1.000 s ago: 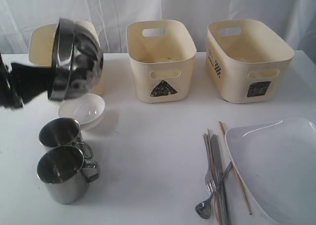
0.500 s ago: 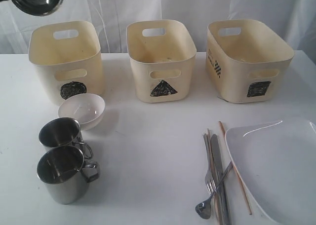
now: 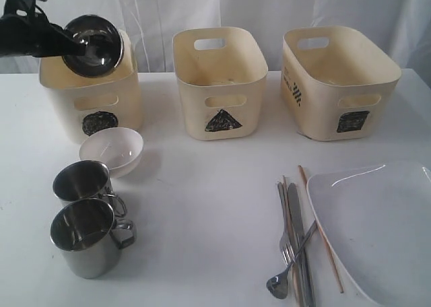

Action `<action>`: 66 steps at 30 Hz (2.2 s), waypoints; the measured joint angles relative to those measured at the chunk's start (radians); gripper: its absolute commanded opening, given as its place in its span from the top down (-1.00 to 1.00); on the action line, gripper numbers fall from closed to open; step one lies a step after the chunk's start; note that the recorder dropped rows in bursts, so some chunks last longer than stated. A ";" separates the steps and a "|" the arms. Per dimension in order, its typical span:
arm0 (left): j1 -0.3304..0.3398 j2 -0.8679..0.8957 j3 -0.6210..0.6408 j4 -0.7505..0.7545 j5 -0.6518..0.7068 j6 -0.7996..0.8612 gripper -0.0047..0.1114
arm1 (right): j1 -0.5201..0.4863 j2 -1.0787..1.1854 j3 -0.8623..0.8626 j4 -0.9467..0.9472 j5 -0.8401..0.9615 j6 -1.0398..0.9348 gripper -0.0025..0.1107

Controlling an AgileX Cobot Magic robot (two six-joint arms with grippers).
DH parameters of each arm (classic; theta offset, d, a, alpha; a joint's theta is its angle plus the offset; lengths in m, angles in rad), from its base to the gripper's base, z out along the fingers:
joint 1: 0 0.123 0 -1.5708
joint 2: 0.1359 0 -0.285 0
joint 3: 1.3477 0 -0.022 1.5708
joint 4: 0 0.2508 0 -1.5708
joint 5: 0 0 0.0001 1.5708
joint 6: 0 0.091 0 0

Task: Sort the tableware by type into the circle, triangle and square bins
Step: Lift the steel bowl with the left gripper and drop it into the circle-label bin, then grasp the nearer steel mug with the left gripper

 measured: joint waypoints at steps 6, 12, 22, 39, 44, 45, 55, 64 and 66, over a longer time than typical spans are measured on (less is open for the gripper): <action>0.000 0.034 0.000 0.000 0.124 0.047 0.78 | 0.000 0.000 0.000 0.000 0.000 0.000 0.96; 0.000 0.034 -0.002 0.000 0.165 0.084 -0.07 | 0.000 0.000 0.000 0.000 0.000 0.000 0.96; 0.000 -0.131 -0.002 0.213 0.369 -0.323 0.81 | 0.000 0.000 0.000 0.000 0.000 0.000 0.96; 0.000 -0.283 0.274 1.265 0.885 -1.471 0.90 | 0.000 0.000 0.000 0.000 0.000 0.000 0.96; 0.000 -0.281 0.378 1.269 0.845 -1.452 0.90 | 0.000 0.000 0.000 0.000 0.000 0.000 0.96; 0.000 -0.286 0.386 1.262 0.837 -1.442 0.90 | 0.000 0.000 0.000 0.000 0.000 0.000 0.96; 0.000 -0.297 0.392 1.258 0.841 -1.426 0.90 | 0.000 0.000 0.000 0.000 0.000 0.000 0.96; 0.000 -0.321 0.376 1.264 0.766 -1.443 0.90 | 0.000 0.000 0.000 0.000 0.000 0.000 0.96; 0.000 -0.321 0.376 1.264 0.743 -1.443 0.87 | 0.000 0.000 0.000 0.000 0.000 0.000 0.96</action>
